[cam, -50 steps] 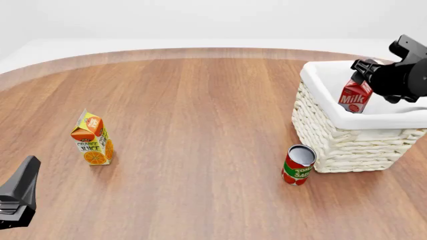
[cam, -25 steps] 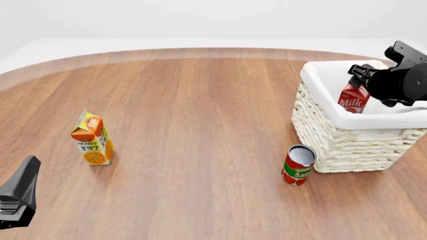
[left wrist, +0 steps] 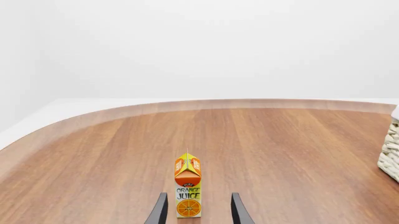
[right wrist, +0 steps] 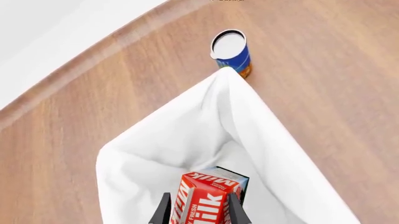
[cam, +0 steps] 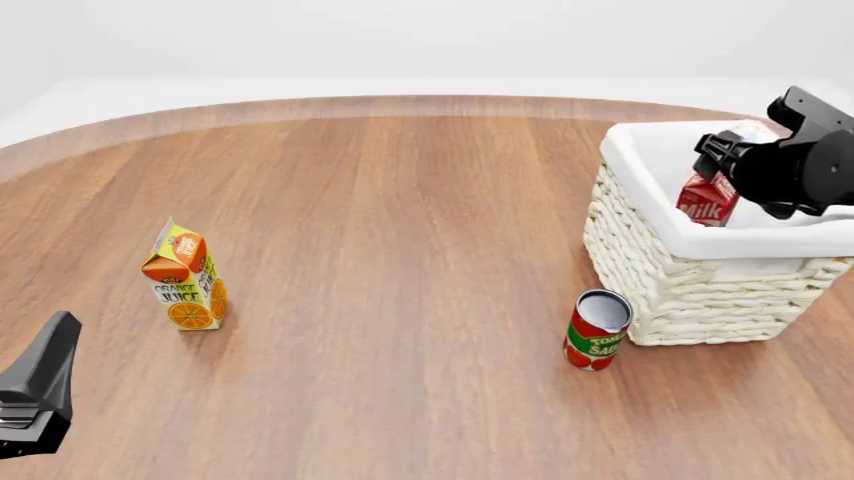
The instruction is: Pick the milk and place it in the basket.
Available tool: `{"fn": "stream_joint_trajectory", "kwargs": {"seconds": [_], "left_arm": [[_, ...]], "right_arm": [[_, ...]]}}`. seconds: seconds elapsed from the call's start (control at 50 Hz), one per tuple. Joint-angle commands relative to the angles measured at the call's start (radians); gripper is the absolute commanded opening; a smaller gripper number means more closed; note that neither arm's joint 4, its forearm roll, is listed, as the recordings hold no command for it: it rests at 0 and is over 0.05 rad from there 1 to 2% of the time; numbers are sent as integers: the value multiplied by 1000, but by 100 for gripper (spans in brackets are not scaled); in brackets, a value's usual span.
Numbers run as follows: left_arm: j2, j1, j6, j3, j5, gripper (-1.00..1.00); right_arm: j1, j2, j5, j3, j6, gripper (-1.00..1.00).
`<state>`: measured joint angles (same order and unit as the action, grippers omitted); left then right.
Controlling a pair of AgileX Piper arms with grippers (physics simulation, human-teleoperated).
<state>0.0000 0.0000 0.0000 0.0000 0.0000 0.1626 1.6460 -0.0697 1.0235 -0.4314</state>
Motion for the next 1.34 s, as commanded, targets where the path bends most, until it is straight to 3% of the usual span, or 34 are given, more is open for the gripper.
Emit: {"fn": "stream_joint_trajectory", "kwargs": {"seconds": [0.02,0.76,1.34], "left_arm": [[0,0,0,0,0,100],[0,0,0,0,0,100],[0,0,0,0,0,100]], "right_arm": [[-9,-9,16,0,-59,100],[-80,-60,-64,71,-104,100],[-199,-253,-158,138,-111,100]]}}
